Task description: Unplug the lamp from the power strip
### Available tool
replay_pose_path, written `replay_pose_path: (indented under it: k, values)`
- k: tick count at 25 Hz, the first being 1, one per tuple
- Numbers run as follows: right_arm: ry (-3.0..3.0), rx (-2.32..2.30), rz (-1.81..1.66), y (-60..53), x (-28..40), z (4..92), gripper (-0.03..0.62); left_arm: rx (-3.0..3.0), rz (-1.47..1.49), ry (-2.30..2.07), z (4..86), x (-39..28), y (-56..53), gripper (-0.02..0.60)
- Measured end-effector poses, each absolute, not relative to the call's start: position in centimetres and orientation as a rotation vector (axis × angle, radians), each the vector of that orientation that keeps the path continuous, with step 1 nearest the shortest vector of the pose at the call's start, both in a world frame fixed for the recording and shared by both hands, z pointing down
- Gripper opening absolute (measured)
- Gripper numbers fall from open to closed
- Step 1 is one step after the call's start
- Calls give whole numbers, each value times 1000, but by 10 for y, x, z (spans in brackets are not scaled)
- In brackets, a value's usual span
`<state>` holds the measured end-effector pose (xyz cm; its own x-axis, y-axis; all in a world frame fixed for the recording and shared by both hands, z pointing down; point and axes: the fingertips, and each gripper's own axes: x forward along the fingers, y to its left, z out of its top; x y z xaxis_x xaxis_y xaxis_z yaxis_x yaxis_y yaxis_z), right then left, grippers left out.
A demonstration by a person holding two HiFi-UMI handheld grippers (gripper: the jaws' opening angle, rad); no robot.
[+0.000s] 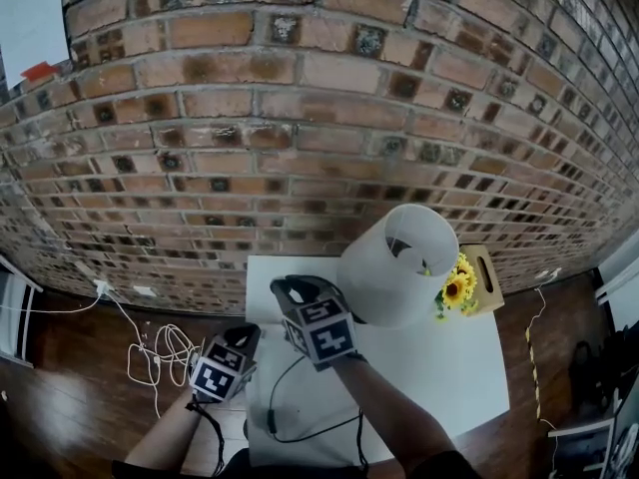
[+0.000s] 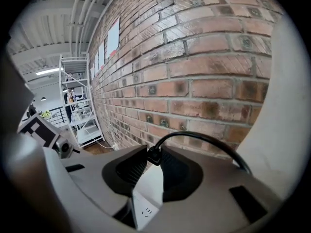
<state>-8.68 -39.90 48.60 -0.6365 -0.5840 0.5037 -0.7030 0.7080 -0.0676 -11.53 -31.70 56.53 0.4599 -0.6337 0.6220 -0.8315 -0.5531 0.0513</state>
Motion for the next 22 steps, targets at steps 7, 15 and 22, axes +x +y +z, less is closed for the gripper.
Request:
replay_pose_path:
  k: [7,15,22]
  values:
    - [-2395,982,394,-417,-92,516,92,2345,784,-1289,565,-133,-327,8]
    - [-2352,957,453,-432,-94,545,94,2315,777,-1303,571,-143,-337,8]
    - [-2290,961,509,-444,-91,574,95,2276,769,-1295,586,-148,-339,8]
